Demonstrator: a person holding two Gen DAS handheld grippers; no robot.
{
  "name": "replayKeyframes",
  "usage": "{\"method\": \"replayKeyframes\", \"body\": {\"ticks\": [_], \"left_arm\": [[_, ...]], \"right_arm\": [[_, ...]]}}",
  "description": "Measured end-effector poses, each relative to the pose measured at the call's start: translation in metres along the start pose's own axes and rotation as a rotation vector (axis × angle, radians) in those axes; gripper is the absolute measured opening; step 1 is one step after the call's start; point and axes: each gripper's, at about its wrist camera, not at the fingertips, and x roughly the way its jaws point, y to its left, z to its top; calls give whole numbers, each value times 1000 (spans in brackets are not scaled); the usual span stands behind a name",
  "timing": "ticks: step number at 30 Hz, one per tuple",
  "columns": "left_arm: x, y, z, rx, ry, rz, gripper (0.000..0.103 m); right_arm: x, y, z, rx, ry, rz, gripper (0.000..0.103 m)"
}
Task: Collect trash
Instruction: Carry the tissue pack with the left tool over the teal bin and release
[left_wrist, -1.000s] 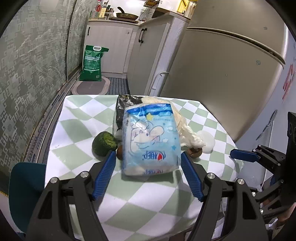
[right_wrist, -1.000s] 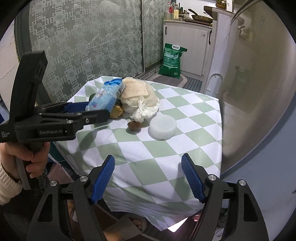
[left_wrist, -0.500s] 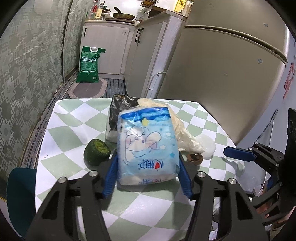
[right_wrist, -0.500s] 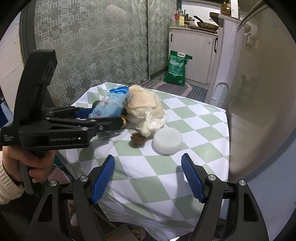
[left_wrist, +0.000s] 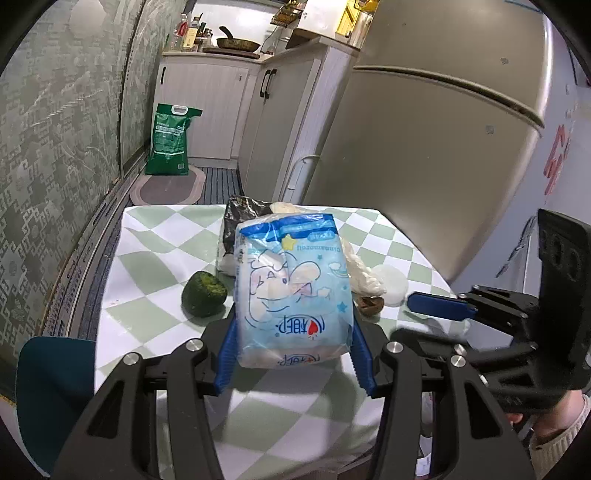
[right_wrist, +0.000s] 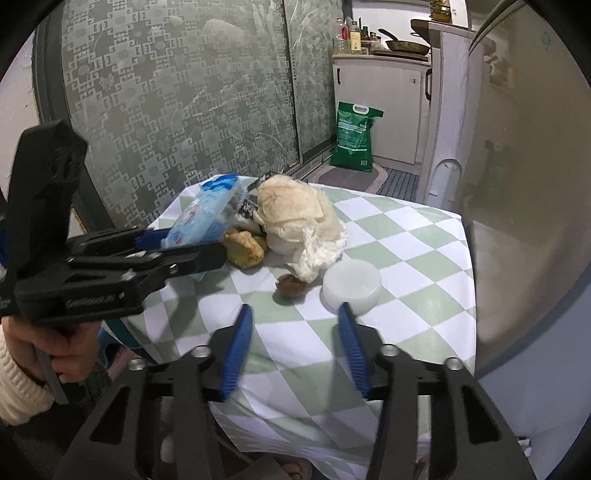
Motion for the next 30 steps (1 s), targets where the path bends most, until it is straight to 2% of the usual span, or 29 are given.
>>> {"method": "replayKeyframes", "body": {"ticks": [4, 11, 14, 17, 23, 30], "left_arm": [[-13, 2, -2, 12, -28, -4, 54], [-37, 14, -3, 37, -73, 15, 55], [-46, 25, -3, 32, -87, 22, 55], [-54, 39, -5, 16, -88, 29, 55], [-75, 63, -9, -6, -110, 64, 55], [-98, 96, -23, -29, -100, 136, 55]], "right_arm": [[7, 7, 6, 6, 14, -23, 39], [27, 12, 16, 39, 53, -57, 31], [31, 11, 20, 56, 61, -102, 20], [29, 15, 21, 62, 71, -130, 20], [4, 26, 24, 44, 47, -198, 20], [-16, 51, 48, 22, -39, -159, 20]]}}
